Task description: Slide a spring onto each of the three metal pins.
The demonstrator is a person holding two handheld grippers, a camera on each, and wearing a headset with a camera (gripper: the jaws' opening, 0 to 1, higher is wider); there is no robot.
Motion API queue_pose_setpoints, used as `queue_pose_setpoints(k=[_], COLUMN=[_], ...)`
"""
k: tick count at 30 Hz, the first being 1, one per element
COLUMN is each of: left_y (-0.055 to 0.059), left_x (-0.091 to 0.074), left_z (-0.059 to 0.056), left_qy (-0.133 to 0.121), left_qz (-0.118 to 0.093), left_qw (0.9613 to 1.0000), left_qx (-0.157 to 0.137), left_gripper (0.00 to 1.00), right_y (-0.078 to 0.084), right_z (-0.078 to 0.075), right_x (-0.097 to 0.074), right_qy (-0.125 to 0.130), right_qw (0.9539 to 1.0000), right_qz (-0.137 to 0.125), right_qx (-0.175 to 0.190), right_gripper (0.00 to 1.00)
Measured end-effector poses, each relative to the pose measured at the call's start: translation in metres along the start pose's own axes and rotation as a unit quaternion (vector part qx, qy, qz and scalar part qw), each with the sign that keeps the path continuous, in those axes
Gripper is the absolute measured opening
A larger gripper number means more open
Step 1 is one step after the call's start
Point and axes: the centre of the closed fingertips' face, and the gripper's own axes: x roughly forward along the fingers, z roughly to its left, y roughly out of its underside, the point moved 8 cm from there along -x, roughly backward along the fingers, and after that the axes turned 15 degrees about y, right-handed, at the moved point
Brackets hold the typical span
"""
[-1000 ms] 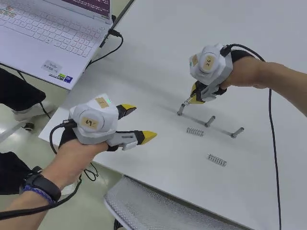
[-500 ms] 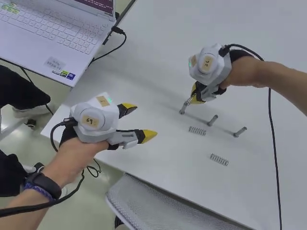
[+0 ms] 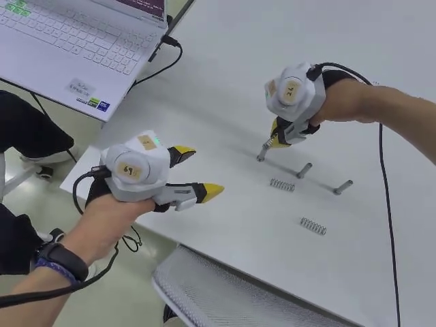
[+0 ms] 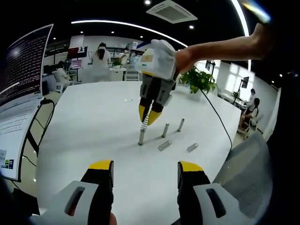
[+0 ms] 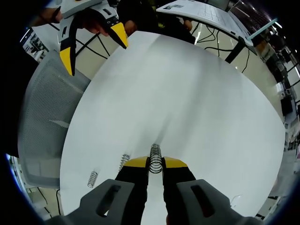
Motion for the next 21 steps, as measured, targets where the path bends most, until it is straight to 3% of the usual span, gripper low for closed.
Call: queue_pose_setpoints(k=[21], left_y=[0.0006], left_x=[-0.0021], left_z=[-0.0023], left_qy=[-0.003], left_qz=[0.001], left_qw=[1.0], left_qx=[-0.005], left_gripper=[0.49], right_y=[-0.0052], right_z=[0.001], right_x=[0.0058], right_qy=[-0.008], right_qw=[0.9998], right_qz=[0.015], right_qx=[-0.009], right_gripper=[0.08])
